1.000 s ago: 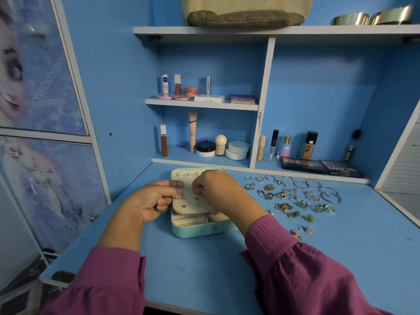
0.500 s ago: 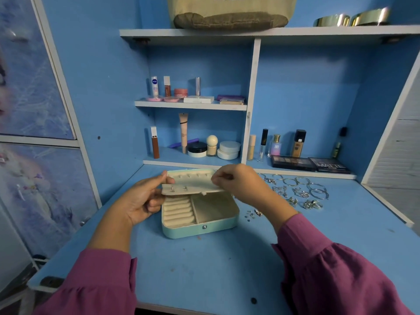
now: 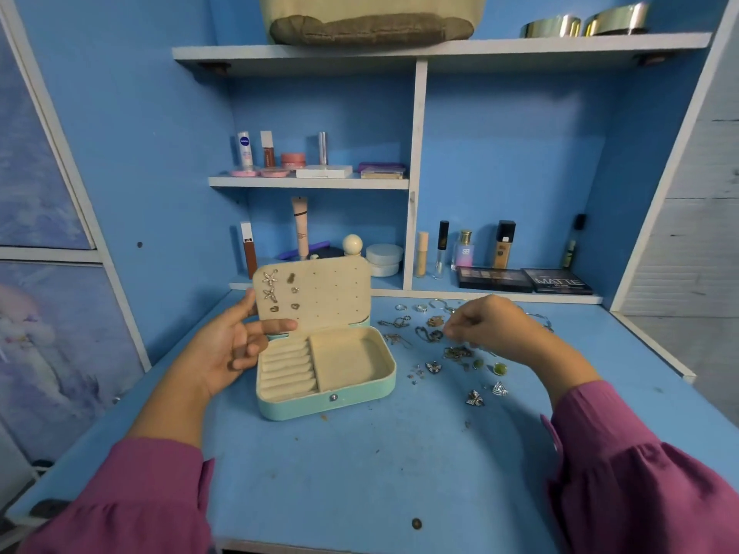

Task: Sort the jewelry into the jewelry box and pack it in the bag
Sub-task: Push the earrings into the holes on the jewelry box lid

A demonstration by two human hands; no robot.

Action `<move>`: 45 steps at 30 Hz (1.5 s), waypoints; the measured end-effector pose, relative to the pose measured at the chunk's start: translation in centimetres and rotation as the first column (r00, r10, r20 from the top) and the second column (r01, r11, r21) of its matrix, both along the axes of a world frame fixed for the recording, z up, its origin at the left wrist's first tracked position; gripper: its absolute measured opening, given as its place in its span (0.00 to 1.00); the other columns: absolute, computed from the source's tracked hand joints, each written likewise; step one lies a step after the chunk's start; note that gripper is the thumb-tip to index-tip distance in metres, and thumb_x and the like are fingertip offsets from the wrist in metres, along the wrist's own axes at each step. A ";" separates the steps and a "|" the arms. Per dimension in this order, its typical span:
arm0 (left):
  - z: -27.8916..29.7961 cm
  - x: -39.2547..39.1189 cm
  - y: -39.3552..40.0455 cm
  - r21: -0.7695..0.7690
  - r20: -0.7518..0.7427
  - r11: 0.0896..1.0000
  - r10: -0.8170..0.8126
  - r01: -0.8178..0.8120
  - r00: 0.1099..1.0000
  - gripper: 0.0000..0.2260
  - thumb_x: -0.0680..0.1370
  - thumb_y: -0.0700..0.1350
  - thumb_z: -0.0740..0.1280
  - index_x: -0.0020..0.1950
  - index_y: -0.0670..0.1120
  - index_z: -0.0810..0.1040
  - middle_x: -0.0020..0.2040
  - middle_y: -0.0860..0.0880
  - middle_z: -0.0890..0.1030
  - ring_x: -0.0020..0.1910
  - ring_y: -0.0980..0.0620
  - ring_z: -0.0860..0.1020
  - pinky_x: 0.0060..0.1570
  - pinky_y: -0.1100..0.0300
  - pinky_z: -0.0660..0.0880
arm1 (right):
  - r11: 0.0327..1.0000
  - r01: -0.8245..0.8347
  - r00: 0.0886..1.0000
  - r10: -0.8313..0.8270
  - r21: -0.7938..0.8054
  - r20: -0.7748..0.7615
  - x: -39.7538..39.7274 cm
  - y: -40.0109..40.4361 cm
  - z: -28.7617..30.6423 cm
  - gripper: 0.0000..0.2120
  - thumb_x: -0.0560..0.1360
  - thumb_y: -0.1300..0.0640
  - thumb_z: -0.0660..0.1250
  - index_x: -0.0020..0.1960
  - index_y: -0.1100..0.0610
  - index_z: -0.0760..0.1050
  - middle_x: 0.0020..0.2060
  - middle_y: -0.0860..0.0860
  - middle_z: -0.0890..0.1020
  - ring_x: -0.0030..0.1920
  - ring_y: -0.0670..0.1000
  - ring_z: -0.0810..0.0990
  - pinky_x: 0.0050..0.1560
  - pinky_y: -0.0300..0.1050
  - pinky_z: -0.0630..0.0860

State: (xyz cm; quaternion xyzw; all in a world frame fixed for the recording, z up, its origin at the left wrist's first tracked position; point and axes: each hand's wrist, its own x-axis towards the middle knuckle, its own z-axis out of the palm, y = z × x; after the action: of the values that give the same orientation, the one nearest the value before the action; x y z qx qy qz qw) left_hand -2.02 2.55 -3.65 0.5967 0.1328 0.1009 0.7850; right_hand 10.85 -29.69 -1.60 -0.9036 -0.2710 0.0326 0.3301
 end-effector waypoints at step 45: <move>-1.0 1.3 0.6 0.049 0.047 0.996 0.067 -0.069 0.997 0.05 0.80 0.36 0.60 0.49 0.42 0.74 0.34 0.45 0.83 0.16 0.61 0.61 0.14 0.72 0.56 | 0.792 0.207 0.723 0.272 0.574 -0.635 -0.8 2.3 -0.8 0.04 0.73 0.66 0.69 0.46 0.65 0.81 0.37 0.55 0.84 0.32 0.45 0.79 0.31 0.33 0.75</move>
State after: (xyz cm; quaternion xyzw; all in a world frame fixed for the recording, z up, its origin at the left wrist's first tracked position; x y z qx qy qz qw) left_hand -0.73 3.18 -4.63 0.6092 0.1327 0.1443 0.7684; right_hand 10.10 -27.37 -2.45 -0.6634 -0.1406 0.2831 0.6783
